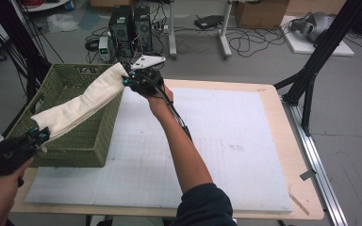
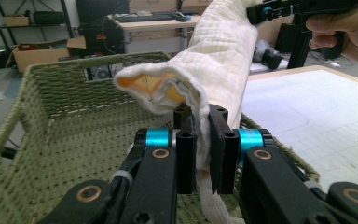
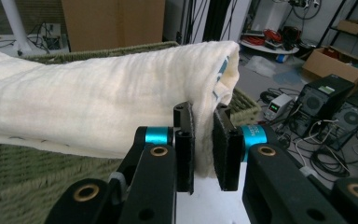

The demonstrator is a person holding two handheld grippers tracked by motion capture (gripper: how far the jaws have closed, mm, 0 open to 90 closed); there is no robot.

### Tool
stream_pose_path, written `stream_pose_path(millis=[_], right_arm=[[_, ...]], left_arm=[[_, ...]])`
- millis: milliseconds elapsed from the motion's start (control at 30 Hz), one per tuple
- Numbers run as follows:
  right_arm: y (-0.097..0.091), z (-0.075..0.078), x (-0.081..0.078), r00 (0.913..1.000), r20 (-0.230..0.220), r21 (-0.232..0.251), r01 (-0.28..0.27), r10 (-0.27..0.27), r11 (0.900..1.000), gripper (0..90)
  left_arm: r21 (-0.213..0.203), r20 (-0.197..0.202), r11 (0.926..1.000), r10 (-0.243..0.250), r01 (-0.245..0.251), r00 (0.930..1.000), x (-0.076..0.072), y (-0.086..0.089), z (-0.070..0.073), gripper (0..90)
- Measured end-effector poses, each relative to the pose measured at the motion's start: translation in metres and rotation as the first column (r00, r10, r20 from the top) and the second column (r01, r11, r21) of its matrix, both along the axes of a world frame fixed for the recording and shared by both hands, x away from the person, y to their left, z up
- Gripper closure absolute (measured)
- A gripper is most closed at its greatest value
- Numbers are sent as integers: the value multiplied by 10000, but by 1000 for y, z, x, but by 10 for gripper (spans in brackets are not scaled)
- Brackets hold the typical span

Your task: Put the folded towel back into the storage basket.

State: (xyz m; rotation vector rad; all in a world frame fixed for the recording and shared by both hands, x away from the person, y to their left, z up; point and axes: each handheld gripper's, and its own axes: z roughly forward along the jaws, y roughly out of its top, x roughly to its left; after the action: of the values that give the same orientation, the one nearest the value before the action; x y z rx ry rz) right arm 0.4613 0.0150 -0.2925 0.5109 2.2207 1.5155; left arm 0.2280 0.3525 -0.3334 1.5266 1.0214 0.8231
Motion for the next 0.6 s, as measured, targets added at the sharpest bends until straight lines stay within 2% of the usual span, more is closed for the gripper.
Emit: stream_pose_path(millis=[600], right_arm=[[58,0,15,9993,3,-276,-367,368,9989,809]], left_arm=[[61,62,9974,712,-713,9974,-9,29,-1,822]])
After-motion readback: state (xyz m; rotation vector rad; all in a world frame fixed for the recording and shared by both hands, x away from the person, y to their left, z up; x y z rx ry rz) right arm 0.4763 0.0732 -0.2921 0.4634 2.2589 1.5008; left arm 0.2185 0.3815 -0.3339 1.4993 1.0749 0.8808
